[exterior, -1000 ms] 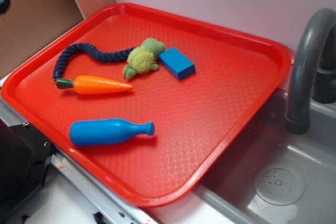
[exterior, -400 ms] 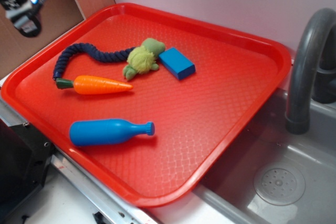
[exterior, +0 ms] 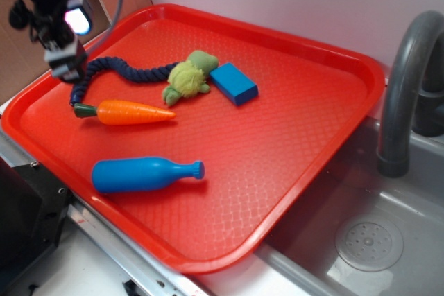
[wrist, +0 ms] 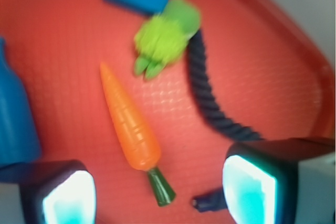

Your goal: Grab the carrot.

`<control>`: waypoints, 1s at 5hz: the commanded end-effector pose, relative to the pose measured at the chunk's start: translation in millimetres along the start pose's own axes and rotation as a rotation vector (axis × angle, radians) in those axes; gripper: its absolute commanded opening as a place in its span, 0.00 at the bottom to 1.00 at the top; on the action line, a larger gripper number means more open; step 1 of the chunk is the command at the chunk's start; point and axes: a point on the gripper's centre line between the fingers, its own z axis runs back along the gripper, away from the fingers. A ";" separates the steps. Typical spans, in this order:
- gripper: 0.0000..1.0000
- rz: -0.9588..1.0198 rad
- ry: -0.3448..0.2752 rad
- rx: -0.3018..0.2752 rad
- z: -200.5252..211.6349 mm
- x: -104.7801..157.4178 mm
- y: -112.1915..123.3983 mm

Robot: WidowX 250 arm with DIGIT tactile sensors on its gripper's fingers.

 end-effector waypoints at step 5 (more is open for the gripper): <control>0.00 -0.146 0.176 0.016 -72.9 8.0 -18.6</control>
